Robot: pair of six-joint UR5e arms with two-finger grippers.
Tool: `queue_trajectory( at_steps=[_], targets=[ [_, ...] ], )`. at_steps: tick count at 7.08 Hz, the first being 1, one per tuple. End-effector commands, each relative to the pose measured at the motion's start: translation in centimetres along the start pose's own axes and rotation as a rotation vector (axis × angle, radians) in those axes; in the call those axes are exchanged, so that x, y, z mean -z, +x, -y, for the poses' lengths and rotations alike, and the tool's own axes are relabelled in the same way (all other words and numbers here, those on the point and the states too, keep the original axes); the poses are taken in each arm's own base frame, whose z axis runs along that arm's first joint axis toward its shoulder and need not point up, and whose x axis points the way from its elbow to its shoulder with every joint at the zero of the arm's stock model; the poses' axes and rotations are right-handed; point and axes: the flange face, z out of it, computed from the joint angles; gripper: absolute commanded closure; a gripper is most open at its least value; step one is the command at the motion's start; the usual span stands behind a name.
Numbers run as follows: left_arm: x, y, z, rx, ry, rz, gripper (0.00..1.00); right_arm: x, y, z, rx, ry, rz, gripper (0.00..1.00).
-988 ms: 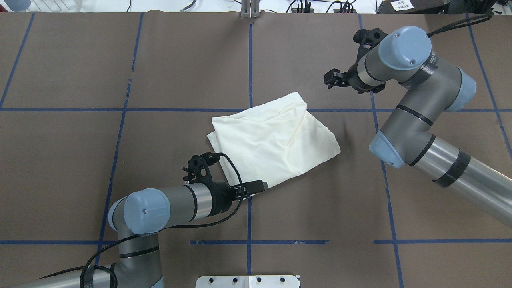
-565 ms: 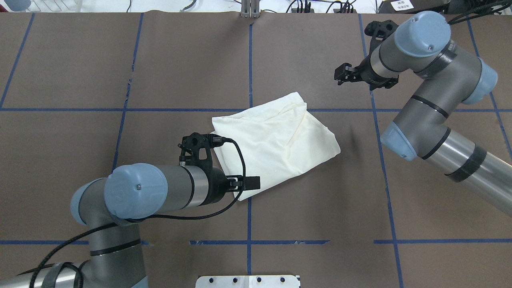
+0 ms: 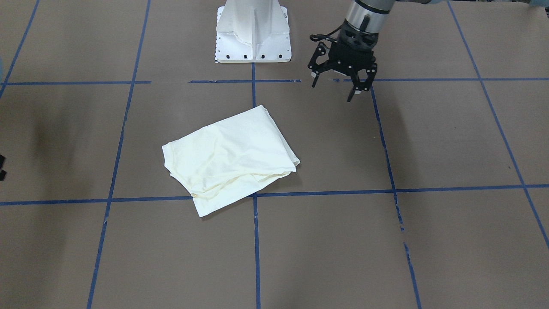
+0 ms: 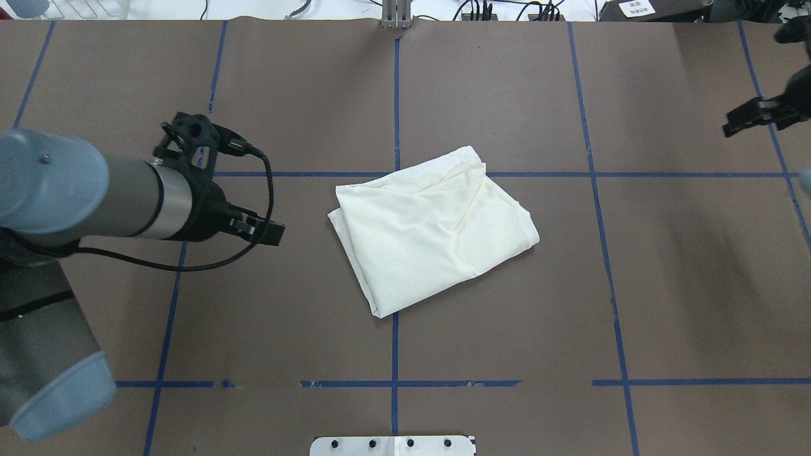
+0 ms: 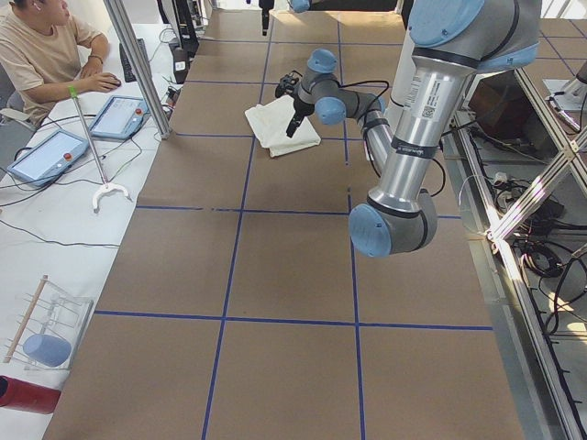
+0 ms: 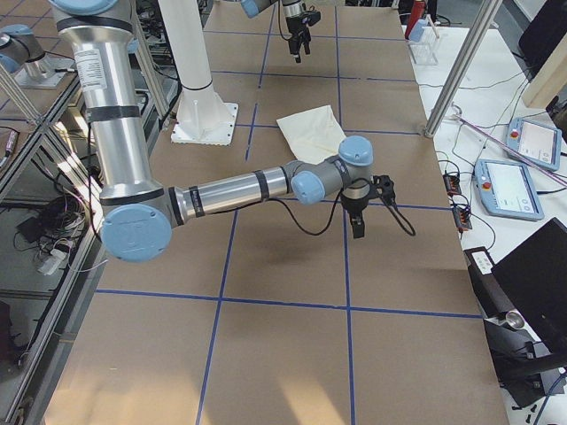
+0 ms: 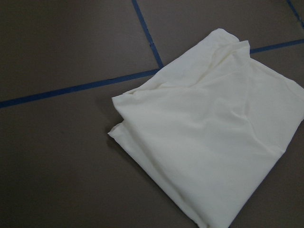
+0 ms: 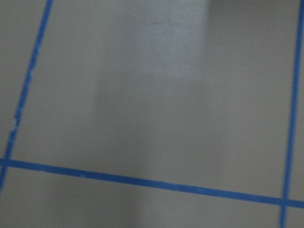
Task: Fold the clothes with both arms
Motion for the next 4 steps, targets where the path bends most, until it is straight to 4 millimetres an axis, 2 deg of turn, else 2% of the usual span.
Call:
queue_trajectory(
  at_steps=[1,2,3,4],
  targets=[
    [4.4,-14.5,-0.1,-0.116,-0.057,0.067,0.0,3.4,15.1,-6.6,-0.005,-0.085,0.0,0.0],
    [4.0,-21.8,-1.8,0.023,-0.146,0.053,0.0,2.3,20.2,-11.9,-0.106,-0.14,-0.008,0.0],
    [3.6,-27.6,-3.7,0.141,-0.196,0.058,0.0,0.8,22.7,-17.1,-0.158,-0.152,-0.023,0.0],
    [4.8,-31.5,-5.3,0.189,-0.194,0.085,0.0,2.8,24.0,-18.9,-0.217,-0.104,0.006,0.0]
  ],
)
